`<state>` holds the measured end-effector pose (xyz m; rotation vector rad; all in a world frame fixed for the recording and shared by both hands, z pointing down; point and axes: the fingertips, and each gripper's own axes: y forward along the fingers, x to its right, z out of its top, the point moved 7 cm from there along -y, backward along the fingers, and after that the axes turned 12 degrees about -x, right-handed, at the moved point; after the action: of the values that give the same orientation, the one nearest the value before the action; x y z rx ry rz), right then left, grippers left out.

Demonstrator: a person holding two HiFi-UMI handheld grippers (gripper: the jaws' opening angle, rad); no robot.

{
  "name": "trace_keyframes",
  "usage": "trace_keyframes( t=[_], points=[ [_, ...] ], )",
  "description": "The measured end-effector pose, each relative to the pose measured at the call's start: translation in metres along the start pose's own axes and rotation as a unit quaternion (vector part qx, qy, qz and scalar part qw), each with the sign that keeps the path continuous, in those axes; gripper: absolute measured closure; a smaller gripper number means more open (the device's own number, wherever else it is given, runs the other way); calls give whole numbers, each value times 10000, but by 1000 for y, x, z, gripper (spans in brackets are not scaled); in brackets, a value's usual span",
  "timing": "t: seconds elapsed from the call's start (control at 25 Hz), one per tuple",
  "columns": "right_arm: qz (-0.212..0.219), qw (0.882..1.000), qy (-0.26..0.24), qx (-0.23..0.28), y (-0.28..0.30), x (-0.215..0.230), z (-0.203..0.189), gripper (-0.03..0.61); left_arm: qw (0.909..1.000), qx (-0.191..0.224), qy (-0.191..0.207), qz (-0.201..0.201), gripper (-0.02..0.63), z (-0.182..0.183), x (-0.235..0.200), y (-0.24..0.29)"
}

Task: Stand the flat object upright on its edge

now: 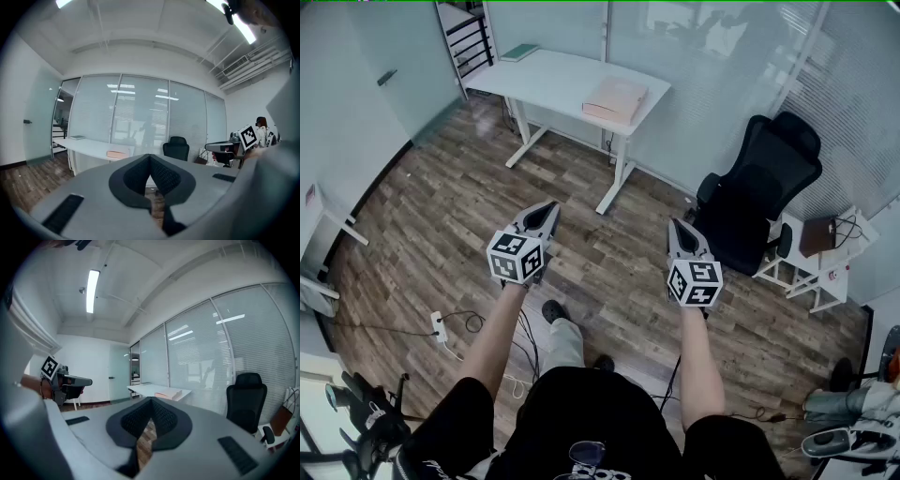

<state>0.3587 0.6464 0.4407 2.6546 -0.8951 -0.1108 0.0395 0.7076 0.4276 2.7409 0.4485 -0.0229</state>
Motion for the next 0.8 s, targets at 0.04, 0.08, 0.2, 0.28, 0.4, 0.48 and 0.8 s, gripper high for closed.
trace_keyframes(
  t=[0.04, 0.08, 0.2, 0.28, 0.4, 0.48, 0.8],
  points=[
    [8, 10000, -12, 4, 3, -1, 1, 557, 10000, -11, -4, -13, 593, -1, -2, 2],
    [17, 10000, -22, 7, 7, -1, 2, 557, 10000, -22, -5, -26, 593, -1, -5, 5],
    [40, 10000, -29, 7, 20, -1, 6, 557, 10000, -63, 7, -45, 592, -3, -13, 14],
    [57, 10000, -17, -12, 32, -1, 7, 557, 10000, -69, -31, -66, 593, -3, -22, 21],
    [77, 10000, -5, -47, 53, -4, 10, 557, 9998, -14, -149, -140, 592, 0, -40, 32],
    [64, 9999, -18, -86, 70, -5, 14, 557, 9997, -1, -166, -163, 592, 4, -55, 44],
    [-45, 9995, -164, -257, 148, -2, 45, 557, 9990, 26, -309, -313, 592, 24, -125, 100]
  ],
)
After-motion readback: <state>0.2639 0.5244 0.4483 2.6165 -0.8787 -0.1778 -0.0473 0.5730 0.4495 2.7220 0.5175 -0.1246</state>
